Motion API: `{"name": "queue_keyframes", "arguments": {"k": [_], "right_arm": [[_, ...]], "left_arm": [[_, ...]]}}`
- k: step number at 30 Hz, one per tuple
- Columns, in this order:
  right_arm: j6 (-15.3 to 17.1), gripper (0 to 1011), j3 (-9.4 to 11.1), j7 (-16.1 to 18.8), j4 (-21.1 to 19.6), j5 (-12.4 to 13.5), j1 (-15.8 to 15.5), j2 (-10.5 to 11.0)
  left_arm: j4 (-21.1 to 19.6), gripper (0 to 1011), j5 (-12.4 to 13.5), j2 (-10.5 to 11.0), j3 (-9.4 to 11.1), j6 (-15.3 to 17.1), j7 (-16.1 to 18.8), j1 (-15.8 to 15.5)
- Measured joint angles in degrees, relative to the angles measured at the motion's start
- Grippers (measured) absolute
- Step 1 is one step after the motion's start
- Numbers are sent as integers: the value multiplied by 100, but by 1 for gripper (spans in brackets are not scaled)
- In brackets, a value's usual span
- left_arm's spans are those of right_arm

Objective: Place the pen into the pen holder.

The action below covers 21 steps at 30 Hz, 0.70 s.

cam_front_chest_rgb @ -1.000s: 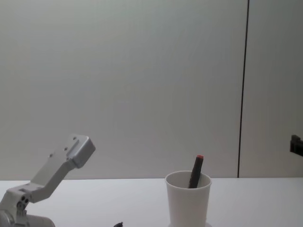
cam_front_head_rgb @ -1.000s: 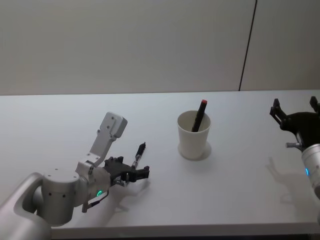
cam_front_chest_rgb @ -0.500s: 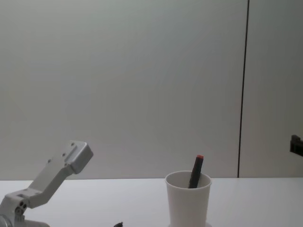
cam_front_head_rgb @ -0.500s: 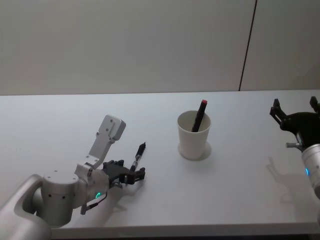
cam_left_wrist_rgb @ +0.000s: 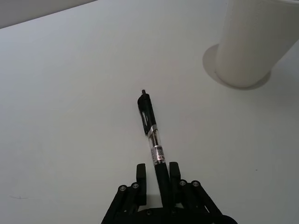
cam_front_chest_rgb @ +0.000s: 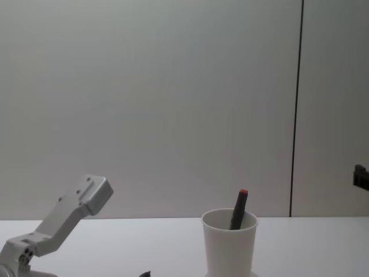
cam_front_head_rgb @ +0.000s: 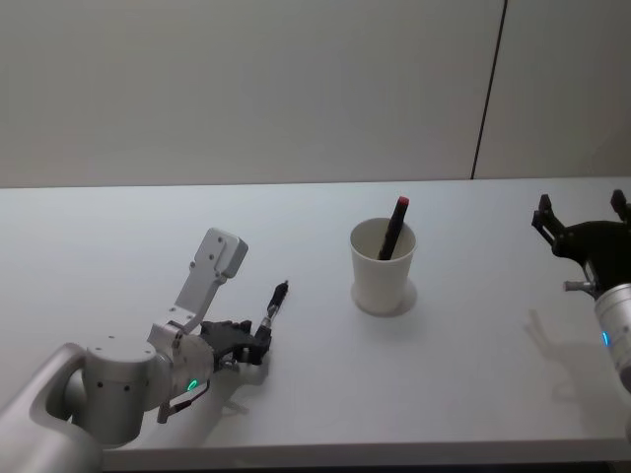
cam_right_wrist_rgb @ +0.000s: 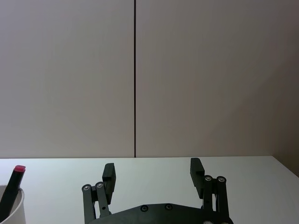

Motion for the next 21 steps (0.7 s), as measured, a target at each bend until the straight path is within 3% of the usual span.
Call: {"name": "queue_keyframes", "arguments": {"k": [7, 21], "right_arm": [[0, 1002, 0, 0, 0, 0, 0, 0], [0, 1002, 0, 0, 0, 0, 0, 0]], "left_arm": [[73, 142, 23, -26, 1, 14, 0, -28], [32, 127, 53, -32, 5, -1, 40, 8]]}}
